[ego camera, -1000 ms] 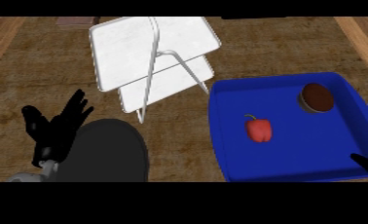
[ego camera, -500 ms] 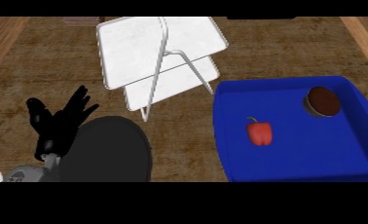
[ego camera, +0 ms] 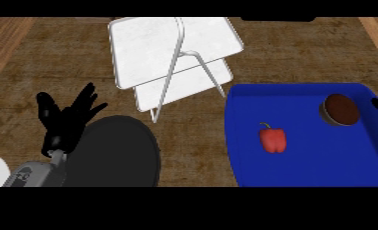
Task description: Pick the bell pepper from the tray and place it in the tiered shelf
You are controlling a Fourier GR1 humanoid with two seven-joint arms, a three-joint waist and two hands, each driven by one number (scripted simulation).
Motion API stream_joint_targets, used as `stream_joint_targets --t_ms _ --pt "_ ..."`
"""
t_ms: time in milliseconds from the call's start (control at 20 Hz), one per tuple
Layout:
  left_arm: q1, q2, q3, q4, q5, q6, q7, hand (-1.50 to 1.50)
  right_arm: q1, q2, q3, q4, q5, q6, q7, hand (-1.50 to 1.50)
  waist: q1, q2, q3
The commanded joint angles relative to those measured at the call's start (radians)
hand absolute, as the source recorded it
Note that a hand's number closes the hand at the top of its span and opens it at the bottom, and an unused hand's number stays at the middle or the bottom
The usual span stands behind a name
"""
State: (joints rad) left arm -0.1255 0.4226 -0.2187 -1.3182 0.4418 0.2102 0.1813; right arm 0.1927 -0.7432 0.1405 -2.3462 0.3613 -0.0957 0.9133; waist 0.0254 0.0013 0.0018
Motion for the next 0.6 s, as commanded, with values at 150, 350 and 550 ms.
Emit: stream_joint_targets --t_ms 150,350,550 --pt "0.029 -0.040 -0.027 0.020 -0.028 0.003 0.011 0.00 -0.299 0.094 0.189 0.126 0.167 0.103 0.322 -1.50 0.010 0.005 -0.005" --pt "0.065 0.001 0.017 0.019 -0.016 -0.026 0.005 0.00 -0.324 0.173 0.286 0.233 0.256 0.131 0.317 -1.50 -0.002 0.002 -0.004" --pt "0.006 -0.042 0.018 0.064 -0.030 -0.014 0.011 0.00 -0.334 0.256 0.372 0.278 0.346 0.150 0.360 -1.50 -0.021 0.001 -0.004"
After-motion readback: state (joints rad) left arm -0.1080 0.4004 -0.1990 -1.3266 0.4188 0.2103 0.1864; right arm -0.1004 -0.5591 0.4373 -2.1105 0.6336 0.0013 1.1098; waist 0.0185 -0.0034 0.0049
